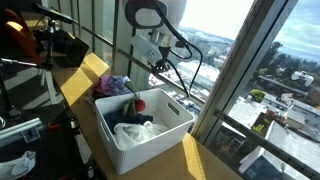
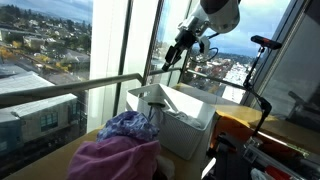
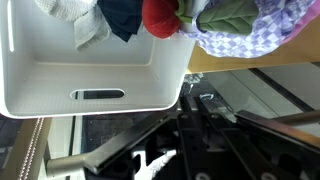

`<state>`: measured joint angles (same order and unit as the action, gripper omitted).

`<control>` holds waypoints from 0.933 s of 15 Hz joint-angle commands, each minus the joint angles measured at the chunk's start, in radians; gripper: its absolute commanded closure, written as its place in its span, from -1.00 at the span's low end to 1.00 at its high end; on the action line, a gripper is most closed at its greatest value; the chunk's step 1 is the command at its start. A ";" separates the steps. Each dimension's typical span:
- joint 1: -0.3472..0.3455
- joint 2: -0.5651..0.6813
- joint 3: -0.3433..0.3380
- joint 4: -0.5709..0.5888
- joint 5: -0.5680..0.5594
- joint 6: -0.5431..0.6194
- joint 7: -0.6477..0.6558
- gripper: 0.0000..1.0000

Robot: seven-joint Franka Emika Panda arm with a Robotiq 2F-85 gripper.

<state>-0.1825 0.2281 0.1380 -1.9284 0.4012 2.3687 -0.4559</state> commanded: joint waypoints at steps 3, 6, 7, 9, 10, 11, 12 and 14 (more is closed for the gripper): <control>0.045 0.004 -0.026 -0.075 0.000 0.015 -0.023 -0.07; 0.053 0.034 -0.037 -0.152 -0.023 0.052 -0.017 -0.54; 0.053 0.050 -0.044 -0.180 -0.036 0.067 -0.017 -0.67; 0.046 0.079 -0.058 -0.229 -0.069 0.099 -0.016 -0.97; 0.042 0.094 -0.065 -0.250 -0.085 0.115 -0.015 -1.00; 0.040 0.109 -0.075 -0.267 -0.113 0.129 -0.007 -1.00; 0.037 0.123 -0.083 -0.281 -0.134 0.142 -0.004 -1.00; 0.035 0.145 -0.097 -0.301 -0.177 0.164 0.006 -1.00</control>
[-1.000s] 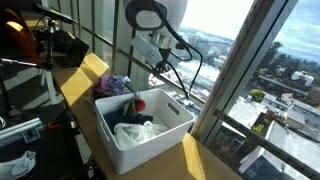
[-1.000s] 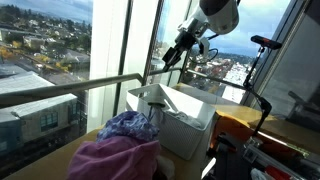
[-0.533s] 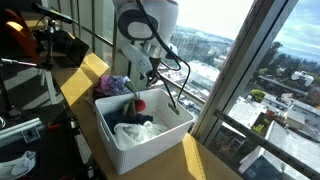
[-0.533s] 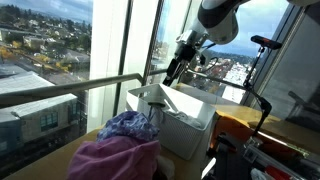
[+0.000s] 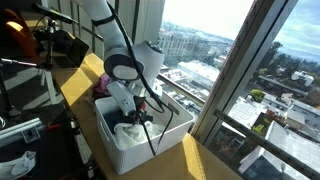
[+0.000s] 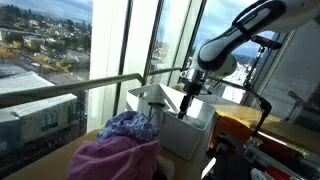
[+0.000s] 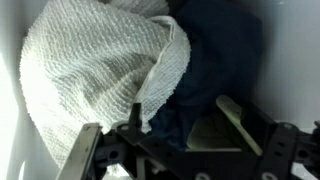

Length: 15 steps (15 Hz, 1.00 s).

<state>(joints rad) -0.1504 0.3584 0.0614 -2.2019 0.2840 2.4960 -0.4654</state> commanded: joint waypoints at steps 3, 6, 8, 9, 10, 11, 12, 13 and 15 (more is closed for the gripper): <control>0.005 0.039 -0.031 -0.040 -0.110 0.057 0.033 -1.00; 0.015 0.069 -0.040 -0.060 -0.159 0.095 0.064 -1.00; 0.026 0.111 -0.052 -0.072 -0.202 0.132 0.102 -1.00; 0.030 0.140 -0.056 -0.075 -0.219 0.152 0.125 -1.00; 0.035 0.160 -0.059 -0.078 -0.236 0.165 0.145 -1.00; 0.042 0.180 -0.061 -0.082 -0.252 0.181 0.167 -1.00; 0.048 0.199 -0.063 -0.081 -0.267 0.193 0.185 -1.00; 0.051 0.214 -0.063 -0.078 -0.276 0.201 0.199 -1.00; 0.057 0.217 -0.065 -0.068 -0.295 0.196 0.225 -0.45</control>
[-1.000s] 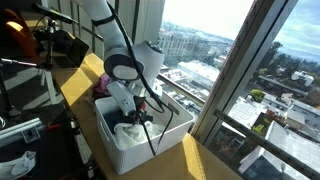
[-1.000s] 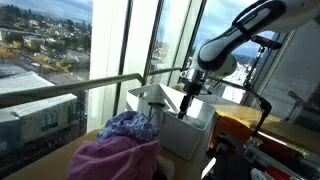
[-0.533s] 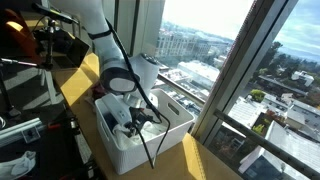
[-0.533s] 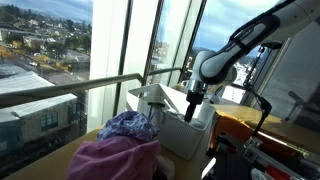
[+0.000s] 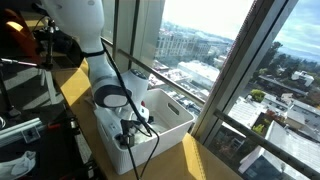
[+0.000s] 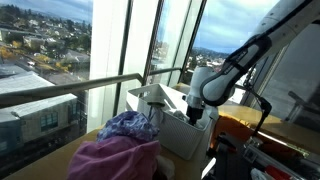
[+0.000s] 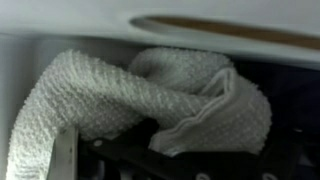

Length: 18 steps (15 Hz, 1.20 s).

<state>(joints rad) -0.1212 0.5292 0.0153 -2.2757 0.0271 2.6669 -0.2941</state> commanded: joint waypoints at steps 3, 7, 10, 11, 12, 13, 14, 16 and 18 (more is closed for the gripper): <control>0.029 0.035 -0.016 0.006 -0.040 0.018 0.071 -0.02; 0.027 -0.011 -0.005 -0.005 -0.029 0.005 0.079 0.53; 0.015 -0.104 0.030 -0.027 0.000 -0.016 0.059 0.97; 0.006 -0.144 0.051 -0.033 0.021 -0.028 0.047 1.00; 0.002 -0.175 0.066 -0.034 0.037 -0.035 0.041 1.00; -0.005 -0.214 0.085 -0.037 0.060 -0.047 0.029 1.00; -0.005 -0.254 0.100 -0.039 0.082 -0.057 0.021 0.98; 0.002 -0.330 0.121 -0.034 0.135 -0.087 -0.001 1.00; 0.023 -0.402 0.127 -0.011 0.178 -0.133 -0.019 1.00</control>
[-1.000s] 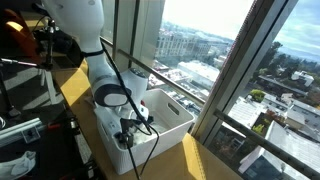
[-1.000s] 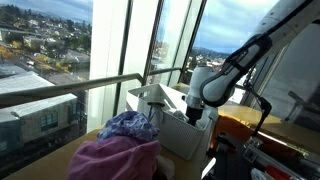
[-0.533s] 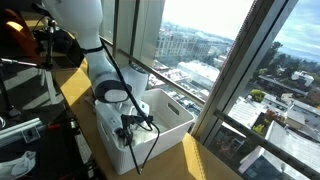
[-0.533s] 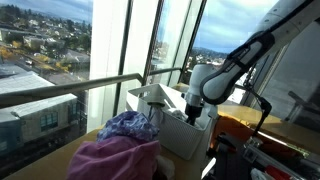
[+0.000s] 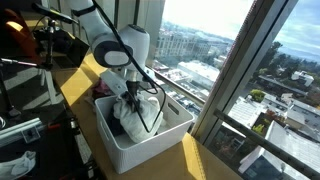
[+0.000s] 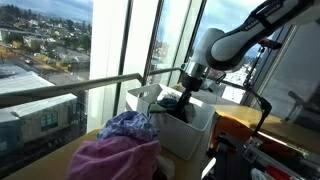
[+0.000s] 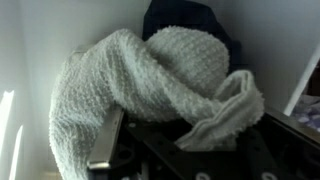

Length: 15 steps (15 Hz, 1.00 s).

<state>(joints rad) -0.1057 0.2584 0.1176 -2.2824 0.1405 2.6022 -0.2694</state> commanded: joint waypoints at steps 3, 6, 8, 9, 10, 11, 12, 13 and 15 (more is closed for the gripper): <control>0.056 -0.227 0.018 0.056 0.089 -0.150 -0.049 1.00; 0.118 -0.294 0.013 0.145 0.074 -0.225 -0.030 1.00; 0.159 -0.314 0.017 0.211 0.065 -0.263 -0.024 1.00; 0.180 -0.318 0.021 0.237 0.061 -0.273 -0.022 1.00; 0.197 -0.317 0.021 0.265 0.062 -0.286 -0.024 1.00; 0.214 -0.315 0.024 0.282 0.061 -0.288 -0.026 1.00; 0.227 -0.311 0.026 0.294 0.063 -0.291 -0.029 1.00; 0.239 -0.306 0.026 0.307 0.068 -0.298 -0.034 1.00; 0.257 -0.302 0.028 0.302 0.072 -0.287 -0.040 1.00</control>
<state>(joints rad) 0.1343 -0.0564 0.1423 -2.0116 0.1956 2.3351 -0.2892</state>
